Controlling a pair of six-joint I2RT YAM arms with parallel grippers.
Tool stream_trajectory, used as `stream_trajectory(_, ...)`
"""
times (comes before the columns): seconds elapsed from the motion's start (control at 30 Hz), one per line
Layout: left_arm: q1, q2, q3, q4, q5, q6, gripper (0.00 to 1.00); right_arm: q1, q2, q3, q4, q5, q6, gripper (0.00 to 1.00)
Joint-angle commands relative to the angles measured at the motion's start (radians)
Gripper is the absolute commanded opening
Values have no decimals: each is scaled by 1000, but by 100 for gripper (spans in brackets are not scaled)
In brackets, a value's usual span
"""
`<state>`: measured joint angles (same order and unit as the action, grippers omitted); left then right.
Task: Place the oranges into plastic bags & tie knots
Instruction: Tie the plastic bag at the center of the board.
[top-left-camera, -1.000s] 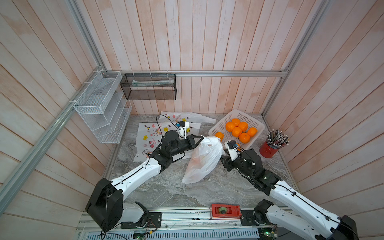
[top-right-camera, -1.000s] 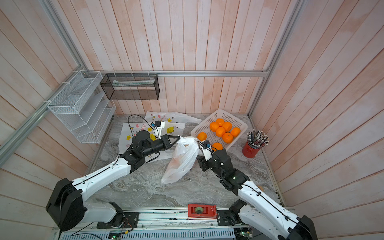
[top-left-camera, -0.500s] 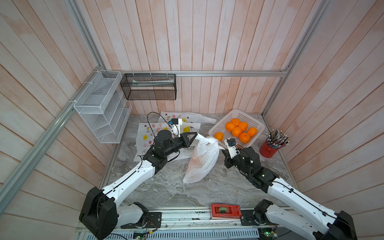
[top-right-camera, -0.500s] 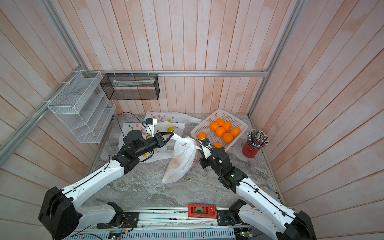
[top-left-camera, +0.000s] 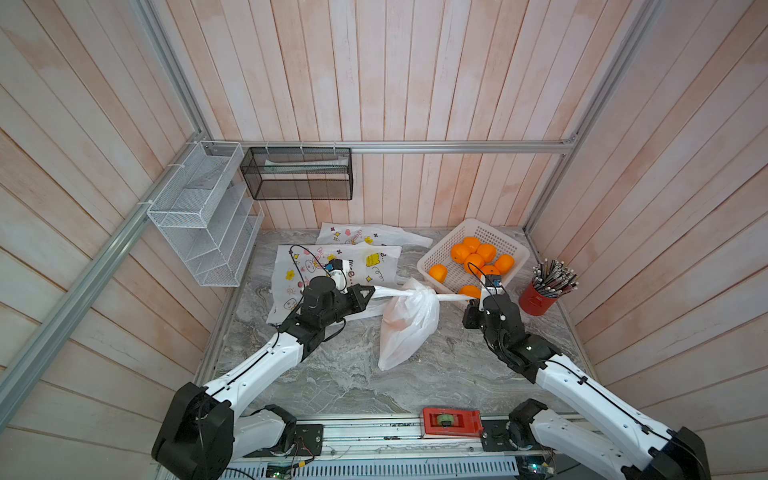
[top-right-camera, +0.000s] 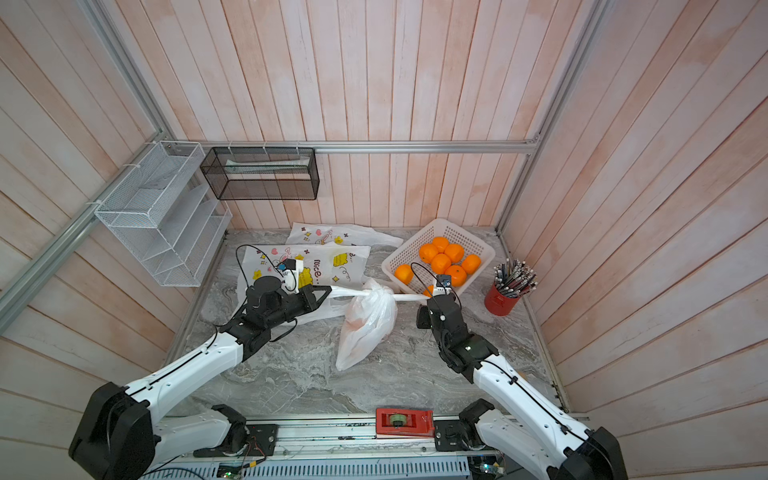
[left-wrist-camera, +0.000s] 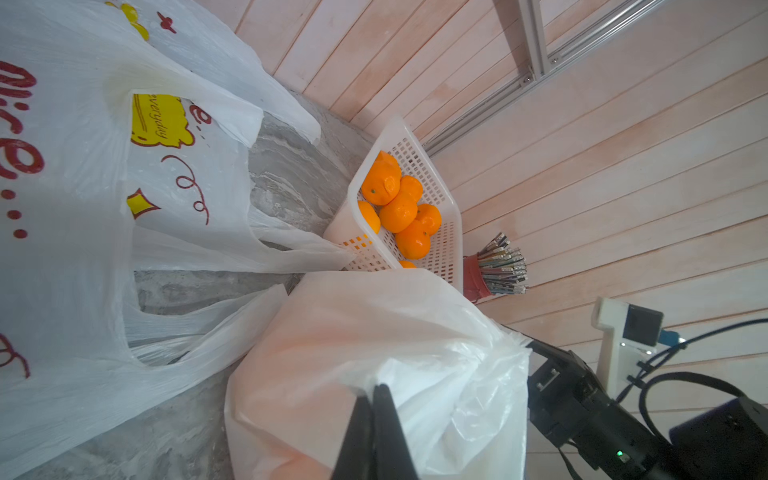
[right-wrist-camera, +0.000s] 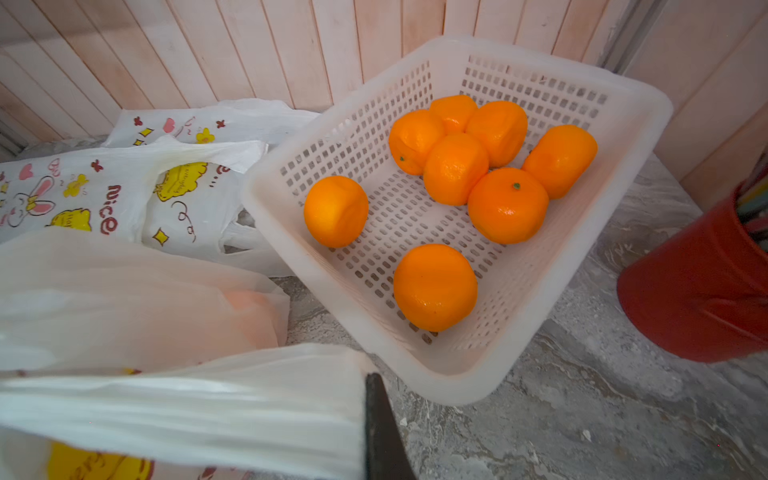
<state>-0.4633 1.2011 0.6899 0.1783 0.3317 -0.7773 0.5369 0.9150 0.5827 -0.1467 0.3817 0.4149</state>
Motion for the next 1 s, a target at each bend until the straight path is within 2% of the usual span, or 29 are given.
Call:
stream_trajectory(0.0, 51, -36, -46, -23, -112, 26, 0, -64, -11, -41, -48, 143, 107, 0)
stream_trajectory(0.2, 57, -44, -60, -26, -119, 34, 0, -106, -16, -61, -33, 148, 130, 0)
stream_trajectory(0.4, 55, -49, -38, -15, -84, 44, 0, -116, -36, -40, -21, 128, 91, 0)
stream_trajectory(0.63, 44, -98, 10, 15, -11, 106, 0, -116, -118, -15, 65, -19, -22, 0)
stream_trajectory(0.77, 14, -116, 57, 16, 29, 144, 0, -117, -180, 10, 68, -61, -56, 0)
stream_trajectory(0.97, -112, -118, 167, -48, 22, 260, 0, -117, -251, 78, -42, 16, -45, 0)
